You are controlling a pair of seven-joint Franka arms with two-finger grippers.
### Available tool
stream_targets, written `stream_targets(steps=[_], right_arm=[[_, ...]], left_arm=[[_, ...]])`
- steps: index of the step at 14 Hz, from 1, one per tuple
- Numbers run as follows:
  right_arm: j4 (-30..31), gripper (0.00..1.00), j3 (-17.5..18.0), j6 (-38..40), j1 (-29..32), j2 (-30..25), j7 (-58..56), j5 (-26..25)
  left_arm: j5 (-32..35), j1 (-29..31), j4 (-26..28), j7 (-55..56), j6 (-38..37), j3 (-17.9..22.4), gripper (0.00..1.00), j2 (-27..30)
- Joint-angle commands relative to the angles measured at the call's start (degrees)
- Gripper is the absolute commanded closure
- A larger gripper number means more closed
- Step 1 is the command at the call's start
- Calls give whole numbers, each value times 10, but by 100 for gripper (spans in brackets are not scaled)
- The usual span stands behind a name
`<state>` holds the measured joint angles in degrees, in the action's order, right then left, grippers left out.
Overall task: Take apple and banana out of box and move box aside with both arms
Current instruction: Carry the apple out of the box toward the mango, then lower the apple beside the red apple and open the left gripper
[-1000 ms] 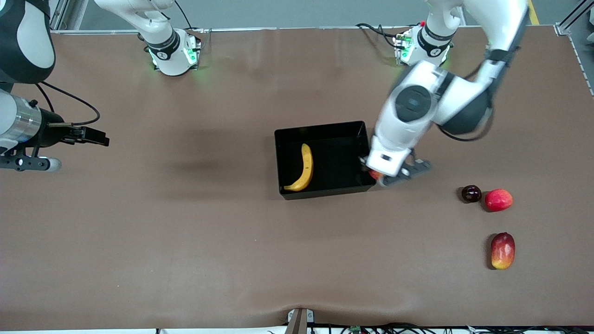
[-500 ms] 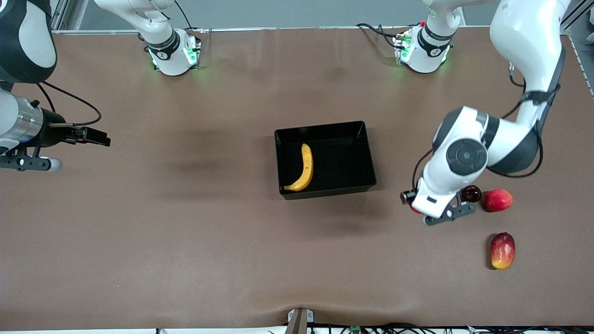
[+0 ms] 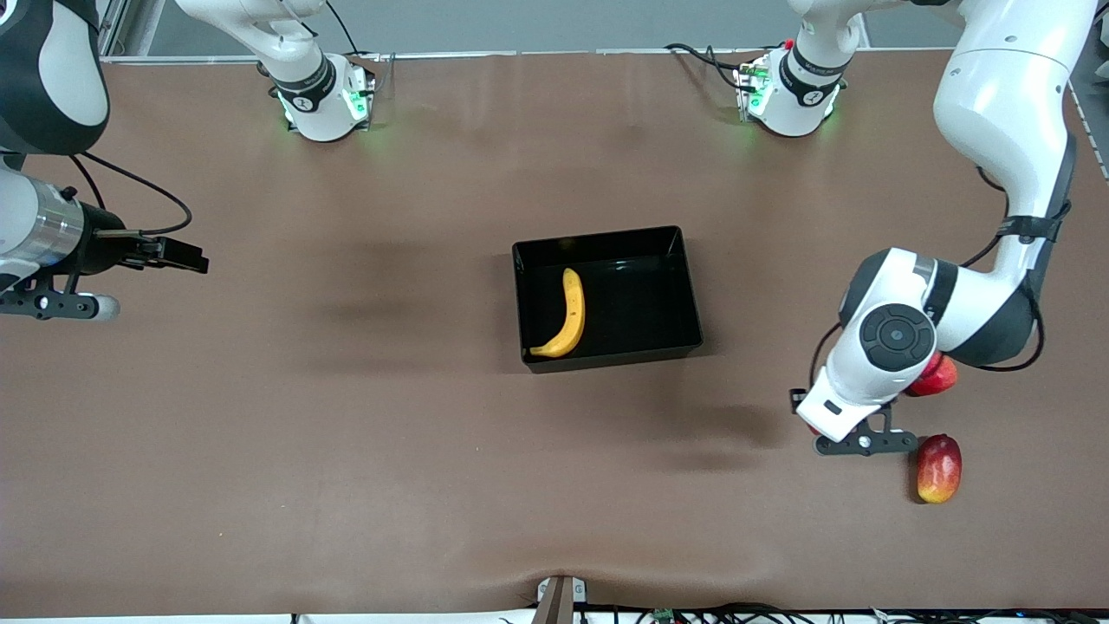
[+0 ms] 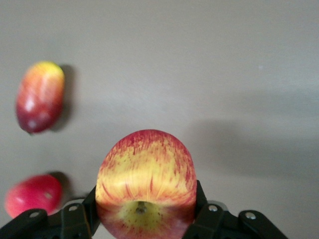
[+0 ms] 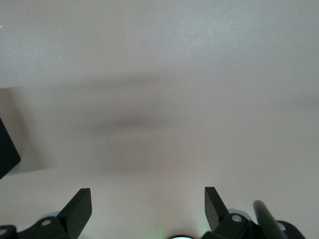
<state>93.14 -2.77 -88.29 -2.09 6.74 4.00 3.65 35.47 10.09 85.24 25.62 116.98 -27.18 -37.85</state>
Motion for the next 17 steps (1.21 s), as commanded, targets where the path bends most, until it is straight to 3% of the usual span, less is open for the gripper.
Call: stream_targets(steps=[1, 6, 10, 13, 17], right_arm=[[-10, 0, 0, 4, -2, 5, 10, 8], [-9, 0, 0, 4, -2, 5, 10, 8], [-9, 0, 0, 5, -1, 5, 10, 8], [-9, 0, 0, 8, 2, 6, 10, 8], [-9, 0, 0, 8, 2, 5, 10, 8]], left_arm=[[27, -2, -10, -71, 33, 22, 100, -13], [28, -2, -13, -139, 98, 68, 100, -43], [8, 5, -34, -145, 106, 69, 100, -72], [-63, 33, -32, -148, 106, 70, 100, -81], [-68, 54, -25, -145, 98, 72, 100, -92]])
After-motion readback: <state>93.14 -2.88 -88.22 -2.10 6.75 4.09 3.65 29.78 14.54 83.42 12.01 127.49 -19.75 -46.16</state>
